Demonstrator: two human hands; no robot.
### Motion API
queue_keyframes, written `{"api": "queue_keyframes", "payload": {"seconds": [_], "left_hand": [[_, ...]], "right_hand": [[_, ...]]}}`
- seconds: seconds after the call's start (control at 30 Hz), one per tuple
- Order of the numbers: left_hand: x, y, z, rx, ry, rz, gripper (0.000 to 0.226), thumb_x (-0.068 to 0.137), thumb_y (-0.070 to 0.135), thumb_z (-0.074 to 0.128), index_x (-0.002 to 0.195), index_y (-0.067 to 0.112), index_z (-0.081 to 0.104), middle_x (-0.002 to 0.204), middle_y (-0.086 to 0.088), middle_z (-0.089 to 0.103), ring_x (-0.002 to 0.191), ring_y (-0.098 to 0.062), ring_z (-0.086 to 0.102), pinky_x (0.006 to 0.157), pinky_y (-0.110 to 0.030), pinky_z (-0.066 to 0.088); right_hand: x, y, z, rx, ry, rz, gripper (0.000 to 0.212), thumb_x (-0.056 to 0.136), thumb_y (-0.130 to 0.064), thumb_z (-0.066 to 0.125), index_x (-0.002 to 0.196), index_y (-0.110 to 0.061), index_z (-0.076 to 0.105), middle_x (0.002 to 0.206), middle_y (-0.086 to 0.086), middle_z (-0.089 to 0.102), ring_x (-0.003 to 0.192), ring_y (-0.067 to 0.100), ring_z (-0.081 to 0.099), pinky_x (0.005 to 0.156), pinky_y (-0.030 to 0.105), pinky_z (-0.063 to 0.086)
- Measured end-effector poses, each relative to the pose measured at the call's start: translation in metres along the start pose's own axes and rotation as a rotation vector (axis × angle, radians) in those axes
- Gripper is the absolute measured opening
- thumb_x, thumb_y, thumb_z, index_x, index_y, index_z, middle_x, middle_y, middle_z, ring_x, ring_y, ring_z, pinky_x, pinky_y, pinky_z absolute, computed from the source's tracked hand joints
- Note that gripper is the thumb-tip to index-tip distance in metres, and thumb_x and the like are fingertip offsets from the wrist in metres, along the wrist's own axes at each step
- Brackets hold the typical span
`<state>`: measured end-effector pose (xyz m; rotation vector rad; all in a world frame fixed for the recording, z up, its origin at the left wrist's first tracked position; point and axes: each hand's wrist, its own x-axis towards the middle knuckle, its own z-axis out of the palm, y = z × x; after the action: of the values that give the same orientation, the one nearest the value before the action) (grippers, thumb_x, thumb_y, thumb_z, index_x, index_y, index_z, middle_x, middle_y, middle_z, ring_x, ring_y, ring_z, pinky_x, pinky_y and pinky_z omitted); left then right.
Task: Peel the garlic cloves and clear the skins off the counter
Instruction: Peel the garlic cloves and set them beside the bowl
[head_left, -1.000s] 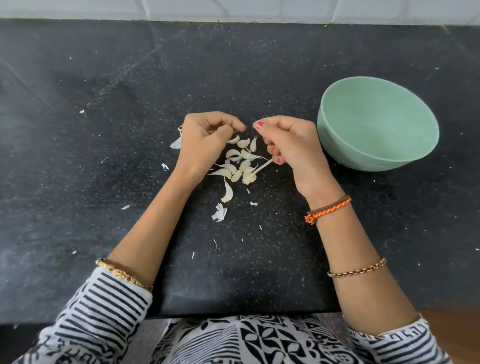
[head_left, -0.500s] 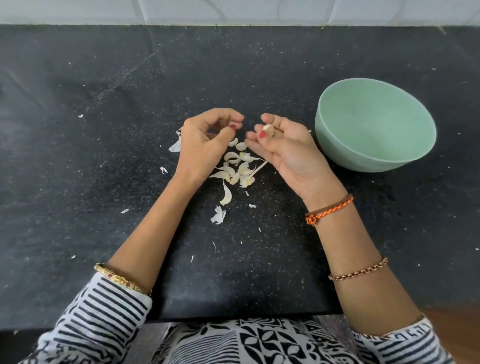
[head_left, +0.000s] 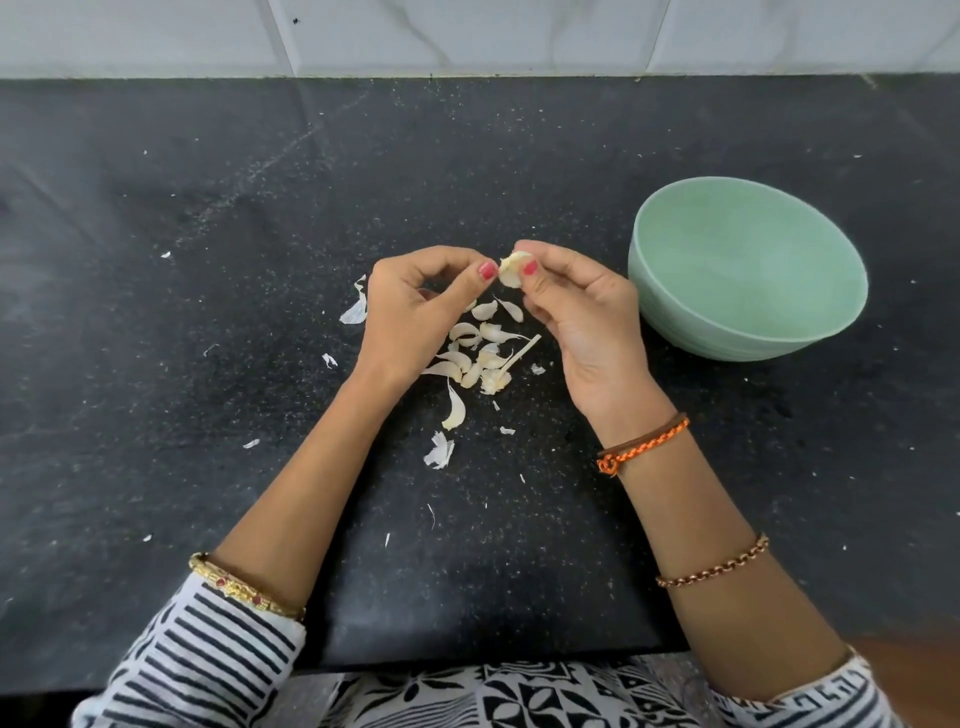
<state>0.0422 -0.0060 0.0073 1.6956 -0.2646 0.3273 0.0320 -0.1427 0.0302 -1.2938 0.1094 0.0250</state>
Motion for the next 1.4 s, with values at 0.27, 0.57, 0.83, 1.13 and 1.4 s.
{"api": "queue_keyframes", "payload": {"seconds": [0.27, 0.57, 0.83, 1.13, 1.4], "left_hand": [[0.000, 0.000, 0.001, -0.021, -0.018, 0.024, 0.008, 0.077, 0.020, 0.072, 0.083, 0.022, 0.068, 0.073, 0.018, 0.069, 0.069, 0.000, 0.062, 0.066, -0.017, 0.049], [0.001, -0.004, 0.001, -0.039, -0.008, -0.013, 0.011, 0.083, 0.010, 0.065, 0.083, 0.021, 0.067, 0.074, 0.018, 0.070, 0.072, 0.000, 0.062, 0.070, -0.017, 0.049], [0.002, -0.004, -0.002, 0.015, 0.047, 0.027, 0.018, 0.079, 0.005, 0.069, 0.096, 0.012, 0.067, 0.068, 0.024, 0.068, 0.069, 0.002, 0.065, 0.066, -0.014, 0.049], [0.002, -0.004, -0.003, -0.044, 0.017, 0.010, 0.012, 0.076, 0.011, 0.067, 0.087, 0.014, 0.070, 0.068, 0.016, 0.068, 0.067, -0.002, 0.060, 0.066, -0.021, 0.048], [0.002, -0.008, -0.001, -0.015, -0.031, 0.054, 0.010, 0.082, 0.017, 0.062, 0.085, 0.013, 0.070, 0.070, 0.021, 0.065, 0.069, 0.001, 0.056, 0.068, -0.019, 0.044]], "right_hand": [[0.000, 0.000, 0.001, -0.048, -0.037, -0.022, 0.015, 0.085, 0.000, 0.061, 0.092, -0.012, 0.066, 0.084, 0.002, 0.070, 0.077, 0.006, 0.066, 0.071, 0.018, 0.053], [0.005, 0.013, -0.003, -0.651, 0.009, -0.415, 0.013, 0.084, -0.010, 0.067, 0.096, -0.009, 0.073, 0.078, -0.005, 0.069, 0.072, 0.004, 0.065, 0.068, 0.017, 0.053], [0.003, 0.015, 0.000, -0.795, -0.030, -0.446, 0.011, 0.081, -0.012, 0.069, 0.092, -0.011, 0.072, 0.078, -0.005, 0.070, 0.072, 0.005, 0.066, 0.069, 0.027, 0.055], [0.002, 0.007, -0.002, -0.553, -0.079, -0.298, 0.009, 0.078, -0.007, 0.072, 0.087, -0.008, 0.073, 0.068, -0.006, 0.068, 0.061, 0.002, 0.063, 0.062, 0.020, 0.054], [-0.001, 0.004, 0.001, -0.333, -0.032, -0.113, 0.013, 0.083, 0.002, 0.063, 0.086, -0.008, 0.071, 0.061, -0.007, 0.064, 0.053, -0.006, 0.059, 0.053, 0.007, 0.042]]}}
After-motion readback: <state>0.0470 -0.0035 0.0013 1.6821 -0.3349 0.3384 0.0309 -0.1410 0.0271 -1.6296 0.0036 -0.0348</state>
